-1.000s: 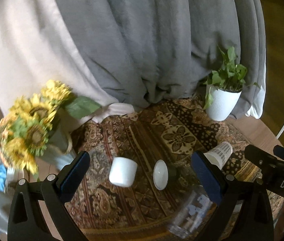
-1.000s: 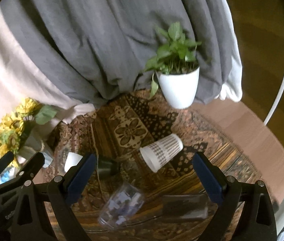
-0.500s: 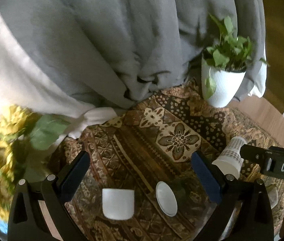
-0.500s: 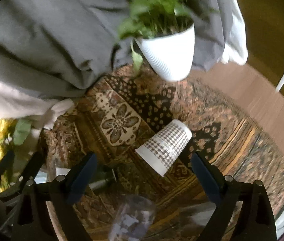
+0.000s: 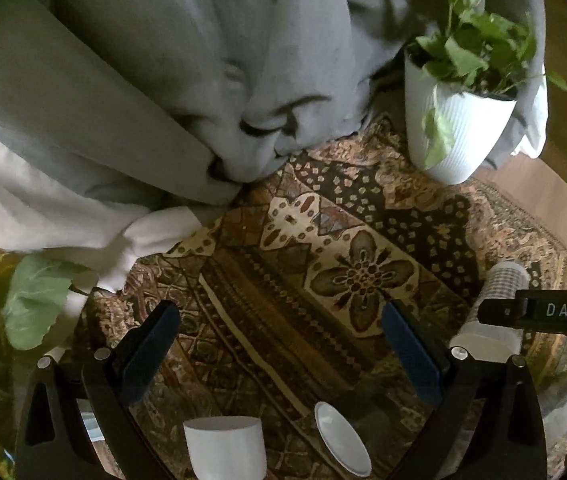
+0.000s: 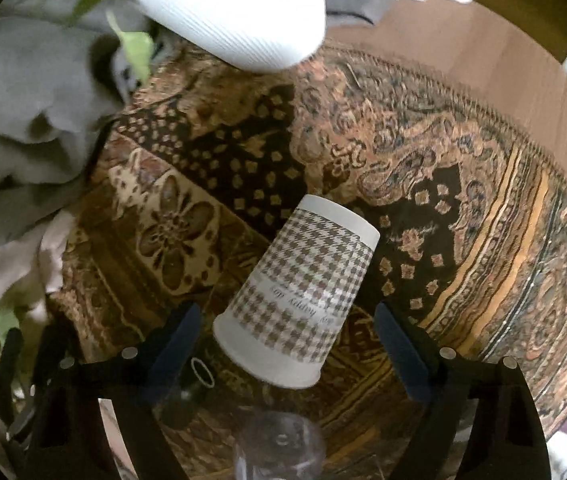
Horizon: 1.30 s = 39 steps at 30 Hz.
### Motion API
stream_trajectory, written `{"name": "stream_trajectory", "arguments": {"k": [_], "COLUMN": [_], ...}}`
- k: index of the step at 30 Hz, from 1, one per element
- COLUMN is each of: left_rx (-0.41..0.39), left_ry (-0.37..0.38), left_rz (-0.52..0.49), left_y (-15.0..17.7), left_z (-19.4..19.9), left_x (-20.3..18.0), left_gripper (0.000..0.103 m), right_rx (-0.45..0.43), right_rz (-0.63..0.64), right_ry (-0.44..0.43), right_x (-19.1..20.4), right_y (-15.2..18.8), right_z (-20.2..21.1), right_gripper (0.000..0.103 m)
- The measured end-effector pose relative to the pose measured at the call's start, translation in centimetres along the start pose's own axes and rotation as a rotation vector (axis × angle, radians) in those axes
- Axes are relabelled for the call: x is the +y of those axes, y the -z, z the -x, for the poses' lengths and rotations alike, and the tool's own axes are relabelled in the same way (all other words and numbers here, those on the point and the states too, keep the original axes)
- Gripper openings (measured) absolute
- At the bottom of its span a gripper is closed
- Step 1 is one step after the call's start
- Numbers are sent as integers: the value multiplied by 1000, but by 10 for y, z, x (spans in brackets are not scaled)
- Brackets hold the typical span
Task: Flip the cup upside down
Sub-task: 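Move the right gripper to the houndstooth paper cup lying on its side, then close the right gripper around the houndstooth cup's body and lift it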
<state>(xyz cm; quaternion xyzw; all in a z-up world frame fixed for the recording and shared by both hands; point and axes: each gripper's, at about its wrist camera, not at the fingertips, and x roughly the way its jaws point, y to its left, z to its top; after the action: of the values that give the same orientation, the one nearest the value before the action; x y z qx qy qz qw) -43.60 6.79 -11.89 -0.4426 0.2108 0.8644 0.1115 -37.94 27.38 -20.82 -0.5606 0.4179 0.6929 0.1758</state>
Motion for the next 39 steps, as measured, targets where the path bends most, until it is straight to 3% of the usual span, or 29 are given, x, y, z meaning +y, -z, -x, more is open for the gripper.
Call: {"name": "stream_trajectory", "arguments": {"k": [3,11,24,33,39], "left_rx": [17,37,46,70,66], "left_ry": [-4,-26,-68,-64,-132], "left_rz": [2,23,44,177,296], "left_y": [-1,-1,15,46,93], "left_z": [-9,-20,1,42,86], "left_x": [1,5,0,19,47], "left_gripper": [103,103,103,103,103], "right_rx": [19,47,-71,-91,-91], "right_rz": [-19,-18,136,221,366], "right_ry": [-2,30,59,29,-13], "right_x": [0,4,17,29,49], "right_y": [-3,-6,4,36,80], "right_z": [-9,-27,-2,30,56], "right_gripper": [88,76,67,67,68]}}
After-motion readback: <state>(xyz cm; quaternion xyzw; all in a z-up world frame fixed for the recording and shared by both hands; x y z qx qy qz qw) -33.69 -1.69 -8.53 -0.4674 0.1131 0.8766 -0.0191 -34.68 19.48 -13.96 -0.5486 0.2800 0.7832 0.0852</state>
